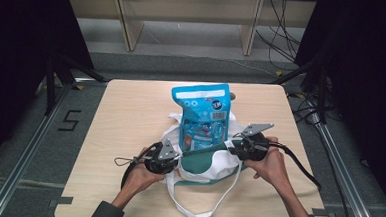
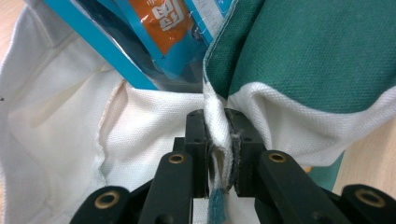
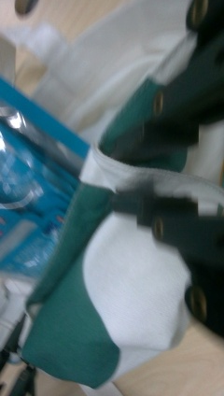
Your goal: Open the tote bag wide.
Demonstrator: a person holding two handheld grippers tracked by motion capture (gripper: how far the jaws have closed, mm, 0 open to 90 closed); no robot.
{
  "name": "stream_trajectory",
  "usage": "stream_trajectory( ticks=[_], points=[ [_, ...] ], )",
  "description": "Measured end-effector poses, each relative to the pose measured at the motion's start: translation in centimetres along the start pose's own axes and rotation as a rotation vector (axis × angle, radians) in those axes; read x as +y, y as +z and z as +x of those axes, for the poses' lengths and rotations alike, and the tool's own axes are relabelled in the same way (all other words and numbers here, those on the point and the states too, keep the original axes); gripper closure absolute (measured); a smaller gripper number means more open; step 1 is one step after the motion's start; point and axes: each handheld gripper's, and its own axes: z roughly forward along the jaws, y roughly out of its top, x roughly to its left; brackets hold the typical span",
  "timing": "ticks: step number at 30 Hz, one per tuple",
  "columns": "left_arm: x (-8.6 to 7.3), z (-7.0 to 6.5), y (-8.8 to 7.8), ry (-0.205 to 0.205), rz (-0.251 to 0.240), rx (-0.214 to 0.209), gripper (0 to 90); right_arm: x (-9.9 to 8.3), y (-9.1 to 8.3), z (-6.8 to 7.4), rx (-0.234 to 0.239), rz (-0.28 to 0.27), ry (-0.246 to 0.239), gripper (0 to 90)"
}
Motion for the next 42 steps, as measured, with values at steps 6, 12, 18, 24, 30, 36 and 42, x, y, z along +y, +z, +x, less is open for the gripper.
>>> stream_trajectory(
  ticks=[6, 12, 18, 24, 30, 36, 42],
  points=[
    [0.0, 0.0, 0.1, -0.029, -0.015, -0.012, 79.5, -2.8, 0.4, 2.3, 0.044, 0.099, -0.131, 89.1],
    [0.0, -0.5, 0.1, -0.021, -0.017, -0.011, 78.9, -5.3, 3.2, 2.5, 0.025, 0.242, -0.174, 89.0],
    [-0.4, -0.5, 1.1, -0.048, 0.003, -0.027, 79.2, -5.4, 3.6, 2.6, 0.038, 0.196, -0.108, 88.9],
    [0.5, 1.1, 3.7, -0.076, 0.015, 0.005, 79.4, -4.3, 4.6, 1.2, -0.031, 0.185, -0.080, 88.9],
    [1.4, 2.1, 5.0, -0.039, 0.018, 0.087, 79.4, -3.6, 5.7, -0.3, -0.046, 0.145, -0.026, 88.8],
    [1.0, 3.4, 2.8, -0.099, -0.055, 0.037, 64.7, -4.0, 5.3, -0.7, -0.071, 0.152, -0.083, 88.7],
    [0.6, 5.4, -1.8, -0.211, -0.163, -0.018, 51.3, -4.6, 4.7, -1.1, -0.067, 0.151, -0.127, 88.0]
  ],
)
